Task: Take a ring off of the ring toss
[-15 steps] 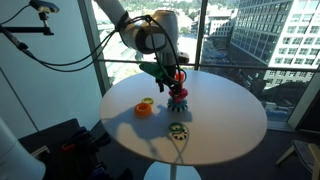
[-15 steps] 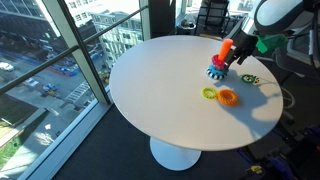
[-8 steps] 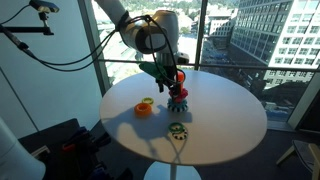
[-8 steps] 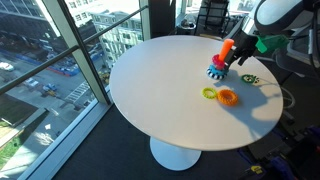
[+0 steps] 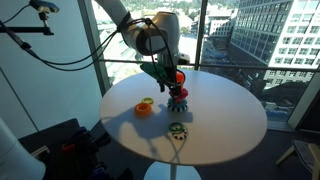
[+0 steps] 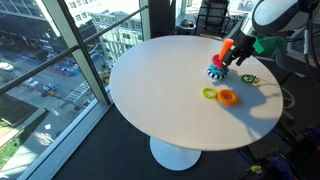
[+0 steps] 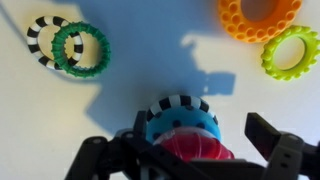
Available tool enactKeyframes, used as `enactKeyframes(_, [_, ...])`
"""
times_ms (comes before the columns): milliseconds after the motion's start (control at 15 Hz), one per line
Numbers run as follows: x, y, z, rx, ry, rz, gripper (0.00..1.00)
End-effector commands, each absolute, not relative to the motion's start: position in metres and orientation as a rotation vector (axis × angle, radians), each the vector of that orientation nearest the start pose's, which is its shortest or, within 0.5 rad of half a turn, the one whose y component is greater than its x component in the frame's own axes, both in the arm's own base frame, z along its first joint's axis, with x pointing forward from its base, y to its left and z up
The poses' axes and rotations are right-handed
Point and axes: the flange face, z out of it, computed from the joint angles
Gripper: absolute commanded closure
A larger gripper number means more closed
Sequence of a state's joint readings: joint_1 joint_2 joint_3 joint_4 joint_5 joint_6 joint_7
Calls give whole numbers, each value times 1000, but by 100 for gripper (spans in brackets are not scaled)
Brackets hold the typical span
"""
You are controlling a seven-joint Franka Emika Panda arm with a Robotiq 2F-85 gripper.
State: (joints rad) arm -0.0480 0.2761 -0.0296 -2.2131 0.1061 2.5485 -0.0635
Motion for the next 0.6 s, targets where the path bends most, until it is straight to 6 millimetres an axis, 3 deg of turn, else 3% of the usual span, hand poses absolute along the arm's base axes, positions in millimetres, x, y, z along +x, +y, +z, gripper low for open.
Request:
enactKeyframes(0, [571,-42,258,-3074,192,-136,0])
enactKeyframes(533, [586,-34,251,-3074,172,-181,0])
